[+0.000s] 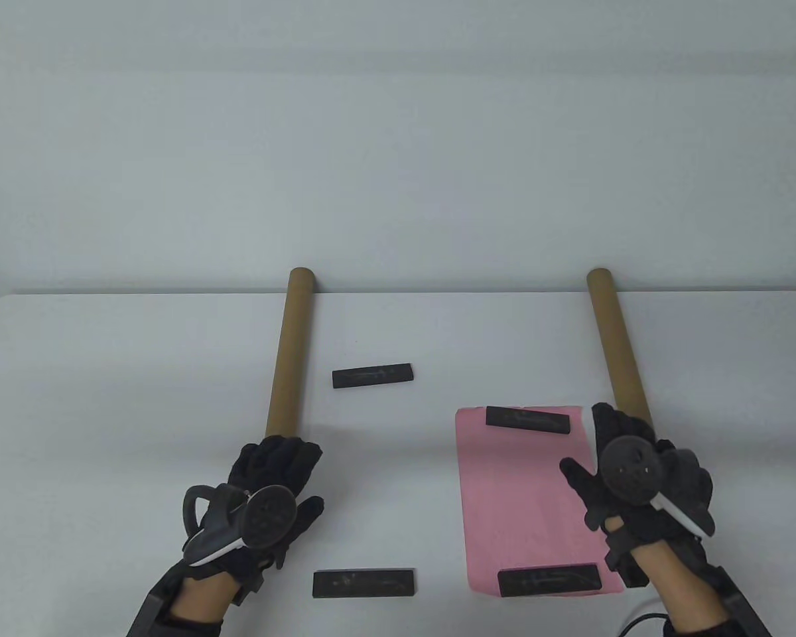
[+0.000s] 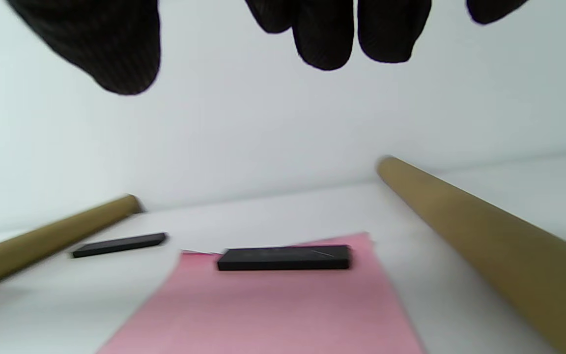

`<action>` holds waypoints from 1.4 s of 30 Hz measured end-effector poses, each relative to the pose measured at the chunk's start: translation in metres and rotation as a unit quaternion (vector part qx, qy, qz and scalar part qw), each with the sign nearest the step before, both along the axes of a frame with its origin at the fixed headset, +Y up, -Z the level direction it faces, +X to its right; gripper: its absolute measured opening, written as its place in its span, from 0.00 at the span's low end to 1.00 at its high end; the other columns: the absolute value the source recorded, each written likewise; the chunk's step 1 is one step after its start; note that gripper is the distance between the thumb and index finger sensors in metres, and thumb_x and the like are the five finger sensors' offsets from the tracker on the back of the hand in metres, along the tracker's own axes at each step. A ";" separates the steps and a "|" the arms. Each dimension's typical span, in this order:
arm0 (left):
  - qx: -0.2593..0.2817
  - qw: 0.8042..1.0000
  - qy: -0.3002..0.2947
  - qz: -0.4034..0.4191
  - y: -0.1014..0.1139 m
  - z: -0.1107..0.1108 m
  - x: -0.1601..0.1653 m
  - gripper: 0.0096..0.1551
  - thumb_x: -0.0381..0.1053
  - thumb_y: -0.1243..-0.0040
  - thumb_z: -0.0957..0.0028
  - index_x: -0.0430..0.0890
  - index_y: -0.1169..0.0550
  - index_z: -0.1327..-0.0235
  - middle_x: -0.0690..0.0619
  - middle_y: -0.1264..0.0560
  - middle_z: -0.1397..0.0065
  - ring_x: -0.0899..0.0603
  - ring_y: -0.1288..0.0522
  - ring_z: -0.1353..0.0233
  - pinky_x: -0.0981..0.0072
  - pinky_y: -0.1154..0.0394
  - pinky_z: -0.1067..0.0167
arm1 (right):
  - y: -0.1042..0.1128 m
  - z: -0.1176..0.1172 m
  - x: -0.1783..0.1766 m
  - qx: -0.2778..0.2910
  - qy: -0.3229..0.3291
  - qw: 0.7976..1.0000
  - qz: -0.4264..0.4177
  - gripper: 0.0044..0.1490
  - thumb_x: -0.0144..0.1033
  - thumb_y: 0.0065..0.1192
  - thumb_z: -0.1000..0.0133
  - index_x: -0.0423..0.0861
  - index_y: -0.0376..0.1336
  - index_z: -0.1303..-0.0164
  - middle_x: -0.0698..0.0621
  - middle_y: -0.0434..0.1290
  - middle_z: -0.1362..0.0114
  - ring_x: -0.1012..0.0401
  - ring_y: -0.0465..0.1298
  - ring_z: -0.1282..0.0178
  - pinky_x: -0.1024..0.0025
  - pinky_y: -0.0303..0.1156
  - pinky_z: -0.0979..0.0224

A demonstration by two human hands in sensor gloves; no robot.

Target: Roll up papers and store in mailing tubes

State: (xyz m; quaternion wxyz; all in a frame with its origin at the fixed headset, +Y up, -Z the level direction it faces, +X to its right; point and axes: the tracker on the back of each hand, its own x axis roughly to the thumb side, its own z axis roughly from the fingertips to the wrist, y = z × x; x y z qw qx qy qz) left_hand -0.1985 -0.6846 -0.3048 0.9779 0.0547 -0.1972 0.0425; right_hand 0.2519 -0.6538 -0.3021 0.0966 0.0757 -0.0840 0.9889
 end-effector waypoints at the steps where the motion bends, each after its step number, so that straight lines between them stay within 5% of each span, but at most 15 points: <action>1: 0.000 1.000 -0.001 -0.004 -0.001 0.000 0.001 0.46 0.71 0.42 0.58 0.57 0.36 0.24 0.51 0.33 0.19 0.38 0.34 0.16 0.45 0.40 0.22 | -0.006 0.008 -0.003 0.022 0.025 0.999 0.003 0.61 0.60 0.62 0.42 0.32 0.44 0.14 0.31 0.54 0.16 0.25 0.56 0.18 0.19 0.51 0.31; 3: 0.000 1.000 -0.002 -0.009 -0.003 0.000 0.002 0.46 0.71 0.43 0.58 0.58 0.36 0.24 0.52 0.33 0.19 0.39 0.34 0.16 0.46 0.41 0.22 | -0.018 0.016 -0.006 0.084 0.065 0.994 0.005 0.61 0.60 0.64 0.43 0.32 0.46 0.15 0.31 0.56 0.16 0.26 0.58 0.18 0.20 0.52 0.31; 12: 0.020 1.000 -0.013 -0.020 0.009 0.004 0.025 0.47 0.72 0.43 0.59 0.58 0.36 0.23 0.52 0.34 0.18 0.39 0.35 0.15 0.45 0.42 0.22 | -0.021 0.025 -0.018 0.118 0.109 0.986 0.048 0.59 0.60 0.64 0.44 0.36 0.48 0.15 0.34 0.58 0.16 0.29 0.60 0.17 0.23 0.54 0.27; 22: -0.039 0.988 -0.060 -0.134 0.023 0.003 0.139 0.48 0.73 0.44 0.58 0.58 0.38 0.21 0.53 0.36 0.17 0.38 0.35 0.16 0.43 0.41 0.22 | -0.022 0.024 -0.016 0.095 0.118 0.987 0.048 0.59 0.60 0.64 0.44 0.35 0.48 0.15 0.33 0.58 0.16 0.28 0.60 0.18 0.22 0.55 0.28; 27: -0.100 0.964 -0.073 -0.234 0.000 -0.029 0.201 0.53 0.76 0.45 0.61 0.60 0.41 0.20 0.54 0.40 0.15 0.38 0.39 0.14 0.42 0.43 0.22 | -0.022 0.023 -0.014 0.087 0.119 0.988 0.046 0.59 0.60 0.64 0.44 0.35 0.48 0.15 0.33 0.58 0.16 0.28 0.60 0.18 0.21 0.55 0.29; 33: -0.211 0.940 -0.070 -0.260 -0.043 -0.068 0.247 0.57 0.78 0.45 0.64 0.60 0.45 0.20 0.54 0.45 0.14 0.36 0.45 0.13 0.41 0.46 0.22 | -0.021 0.021 -0.008 0.087 0.111 0.989 0.036 0.58 0.59 0.63 0.44 0.35 0.49 0.15 0.33 0.58 0.17 0.28 0.61 0.19 0.21 0.55 0.29; 42: -0.347 0.889 -0.035 -0.296 -0.091 -0.112 0.263 0.70 0.82 0.45 0.74 0.61 0.63 0.25 0.52 0.64 0.16 0.34 0.57 0.14 0.40 0.49 0.23 | -0.022 0.018 -0.009 0.071 0.113 0.990 0.035 0.58 0.59 0.63 0.44 0.35 0.49 0.15 0.33 0.58 0.17 0.28 0.61 0.18 0.21 0.55 0.29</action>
